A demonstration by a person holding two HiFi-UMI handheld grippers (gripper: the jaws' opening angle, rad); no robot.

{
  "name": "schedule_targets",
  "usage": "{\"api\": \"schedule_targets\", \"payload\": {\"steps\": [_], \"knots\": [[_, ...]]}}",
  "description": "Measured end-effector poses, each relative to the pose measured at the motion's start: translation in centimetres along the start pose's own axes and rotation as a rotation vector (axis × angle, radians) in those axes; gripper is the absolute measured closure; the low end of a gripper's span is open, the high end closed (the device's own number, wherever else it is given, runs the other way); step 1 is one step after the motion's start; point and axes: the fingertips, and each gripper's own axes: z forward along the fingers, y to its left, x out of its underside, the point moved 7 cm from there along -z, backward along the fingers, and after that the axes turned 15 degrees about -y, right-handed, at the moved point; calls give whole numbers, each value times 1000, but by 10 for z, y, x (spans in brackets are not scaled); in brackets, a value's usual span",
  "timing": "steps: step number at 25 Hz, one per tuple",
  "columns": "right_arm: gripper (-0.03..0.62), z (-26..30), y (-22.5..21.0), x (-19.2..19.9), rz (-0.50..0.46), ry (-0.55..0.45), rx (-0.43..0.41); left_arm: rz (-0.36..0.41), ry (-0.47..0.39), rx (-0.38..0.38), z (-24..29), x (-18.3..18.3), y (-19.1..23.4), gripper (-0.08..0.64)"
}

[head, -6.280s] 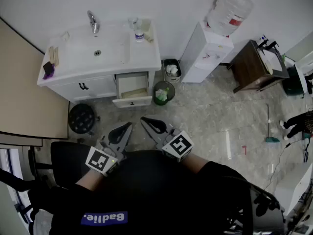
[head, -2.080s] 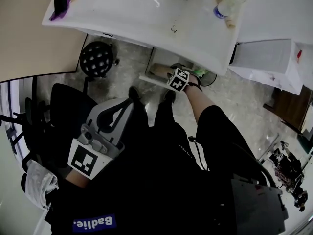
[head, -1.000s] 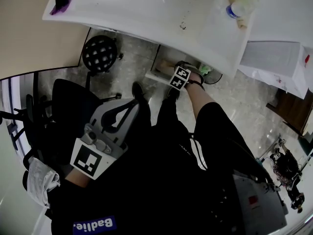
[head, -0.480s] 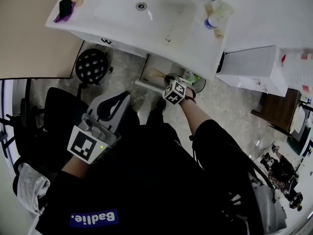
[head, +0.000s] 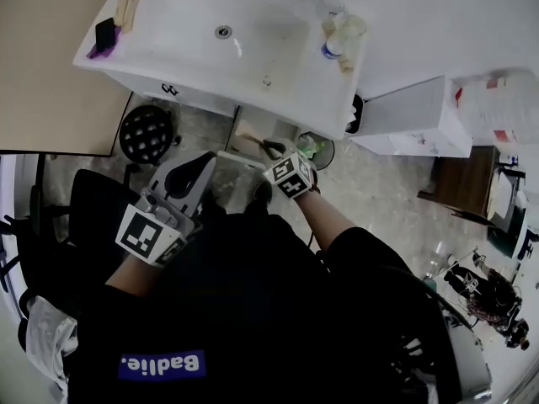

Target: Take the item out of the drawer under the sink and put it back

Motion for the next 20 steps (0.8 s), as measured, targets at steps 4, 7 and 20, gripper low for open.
{"api": "schedule_targets", "payload": {"steps": [4,7,20], "knots": [[560,-28,2,-43,71,-134,16,-22,0,28,6,-2,-5,556],[560,-50,2,-69,104,-211,35,-28,-1,48,11,-5,-8,555],[560,-147,17,-145,220,-536,75,-52,56,148,28,2,-26,556]]}}
